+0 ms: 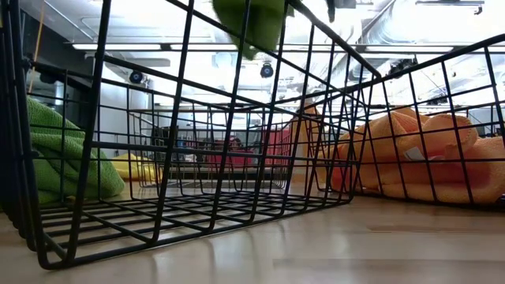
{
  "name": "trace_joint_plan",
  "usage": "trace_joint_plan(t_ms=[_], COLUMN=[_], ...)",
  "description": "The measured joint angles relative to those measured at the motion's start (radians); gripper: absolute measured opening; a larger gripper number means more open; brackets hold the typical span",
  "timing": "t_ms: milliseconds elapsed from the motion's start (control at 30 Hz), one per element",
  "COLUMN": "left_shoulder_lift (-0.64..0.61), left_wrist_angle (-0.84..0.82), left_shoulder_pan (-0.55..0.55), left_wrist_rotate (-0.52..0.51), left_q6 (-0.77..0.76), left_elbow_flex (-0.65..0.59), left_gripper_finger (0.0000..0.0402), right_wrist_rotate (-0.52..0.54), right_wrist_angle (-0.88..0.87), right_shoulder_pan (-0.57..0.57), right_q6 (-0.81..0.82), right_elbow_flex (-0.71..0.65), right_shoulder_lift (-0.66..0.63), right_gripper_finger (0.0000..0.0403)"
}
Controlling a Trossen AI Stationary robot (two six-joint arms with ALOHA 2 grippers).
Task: Sort microfiber towel by color & place in baskets
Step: Put the top green microfiber cloth into the top wire basket
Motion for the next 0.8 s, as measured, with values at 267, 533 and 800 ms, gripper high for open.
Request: trace_joint_plan(t_ms=[267,533,800], left_shoulder_lift=[0.003,-0.041,-0.113], left_wrist_angle=[0.003,-0.064,-0.215], left_shoulder_pan=[-0.023,-0.048,-0.056], left_wrist_rotate=[0.03,0.174,0.209], left_q6=[-0.007,-0.026,0.0], left_elbow_flex=[0.0,0.0,0.0], left_gripper_finger=[0.02,0.02,0.02], right_wrist_rotate=[-0.008,-0.082,-0.084], right_wrist_angle=[-0.034,-0.192,-0.259], right_shoulder_pan=[-0.09,-0.099,-0.128], right_q6=[-0.014,0.068,0.035], right_elbow_flex=[0.131,0.143,0.149], right_shoulder_lift=[0.287,0.378,0.373], right_gripper_finger=[0.0,0.0031,0.0215])
